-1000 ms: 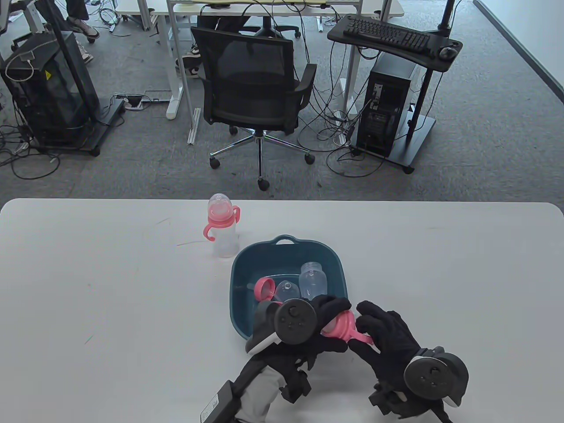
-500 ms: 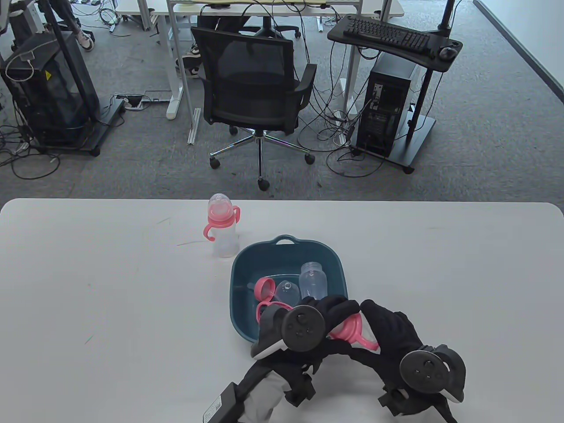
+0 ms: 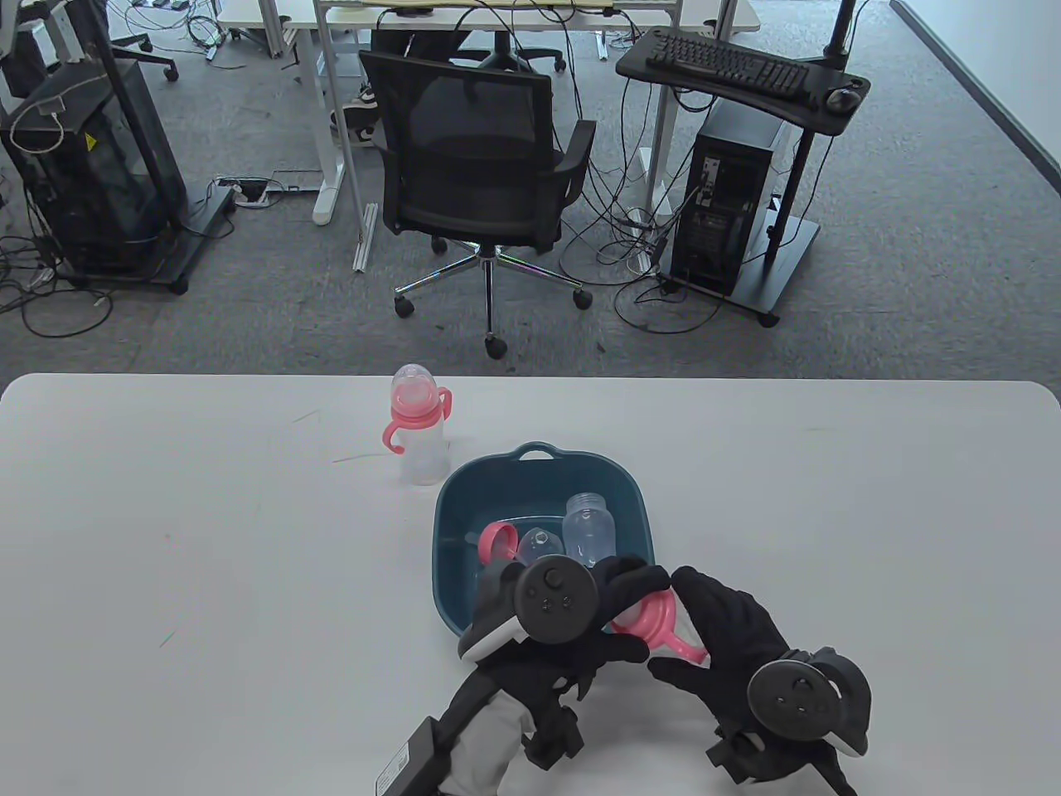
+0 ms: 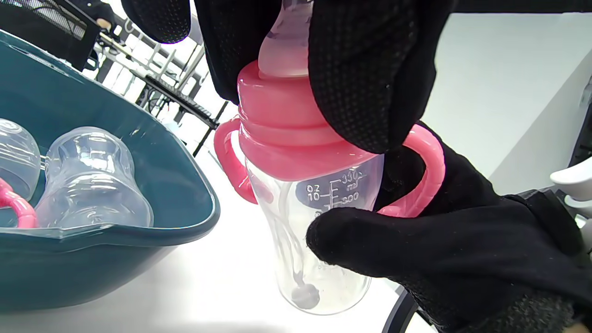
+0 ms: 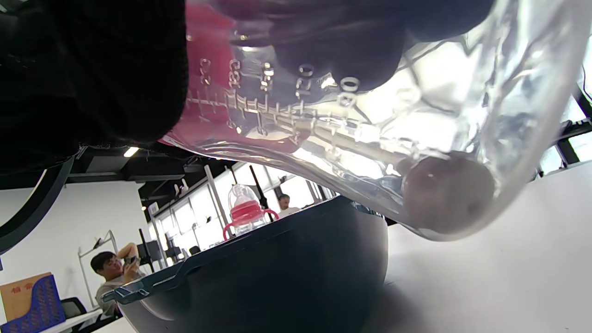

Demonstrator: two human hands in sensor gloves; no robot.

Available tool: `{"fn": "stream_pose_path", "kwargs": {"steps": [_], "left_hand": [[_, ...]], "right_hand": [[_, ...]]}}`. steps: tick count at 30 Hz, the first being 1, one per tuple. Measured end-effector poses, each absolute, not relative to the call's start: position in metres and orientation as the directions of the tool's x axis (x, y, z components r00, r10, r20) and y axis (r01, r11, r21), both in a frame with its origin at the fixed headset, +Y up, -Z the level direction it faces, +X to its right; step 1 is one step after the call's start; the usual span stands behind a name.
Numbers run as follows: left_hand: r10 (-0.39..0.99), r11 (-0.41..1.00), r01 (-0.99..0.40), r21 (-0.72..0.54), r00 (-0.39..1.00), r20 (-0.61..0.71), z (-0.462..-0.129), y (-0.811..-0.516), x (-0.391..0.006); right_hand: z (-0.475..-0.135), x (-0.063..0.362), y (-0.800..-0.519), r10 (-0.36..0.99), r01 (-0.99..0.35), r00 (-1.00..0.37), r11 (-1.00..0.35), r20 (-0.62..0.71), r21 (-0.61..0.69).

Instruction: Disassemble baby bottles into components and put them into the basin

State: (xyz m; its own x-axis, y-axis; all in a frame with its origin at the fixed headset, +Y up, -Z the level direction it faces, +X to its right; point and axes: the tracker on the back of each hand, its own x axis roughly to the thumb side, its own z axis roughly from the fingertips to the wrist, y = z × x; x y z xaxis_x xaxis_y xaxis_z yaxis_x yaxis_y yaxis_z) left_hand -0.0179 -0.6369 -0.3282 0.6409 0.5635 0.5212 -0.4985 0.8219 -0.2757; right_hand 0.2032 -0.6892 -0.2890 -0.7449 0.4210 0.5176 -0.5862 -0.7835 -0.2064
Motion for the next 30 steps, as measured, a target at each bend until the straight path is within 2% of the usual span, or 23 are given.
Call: {"fn": "stream_pose_path", "kwargs": {"steps": [12, 21, 26, 30], "left_hand": [[0.575, 0.816, -0.505, -0.282, 0.65, 0.497, -0.331, -0.638, -0.021], [0.543, 0.831, -0.524, -0.188, 0.691, 0.478, -0.328, -0.637, -0.023], [0.578, 0.8, -0.57, -0.188, 0.649, 0.495, -0.328, -0.635, -0.026], [0.639, 0.752, -0.607, -0.257, 0.575, 0.512, -0.33, -0.633, -0.031]], "right_hand": [[-0.289, 0.198, -0.691, 0.368, -0.544, -0.776, -0.802, 0.512, -0.248], [-0.289, 0.201, -0.69, 0.384, -0.558, -0.771, -0.792, 0.508, -0.248], [-0.291, 0.204, -0.691, 0.397, -0.568, -0.768, -0.785, 0.502, -0.248], [-0.293, 0.21, -0.692, 0.411, -0.576, -0.771, -0.776, 0.487, -0.256]]}}
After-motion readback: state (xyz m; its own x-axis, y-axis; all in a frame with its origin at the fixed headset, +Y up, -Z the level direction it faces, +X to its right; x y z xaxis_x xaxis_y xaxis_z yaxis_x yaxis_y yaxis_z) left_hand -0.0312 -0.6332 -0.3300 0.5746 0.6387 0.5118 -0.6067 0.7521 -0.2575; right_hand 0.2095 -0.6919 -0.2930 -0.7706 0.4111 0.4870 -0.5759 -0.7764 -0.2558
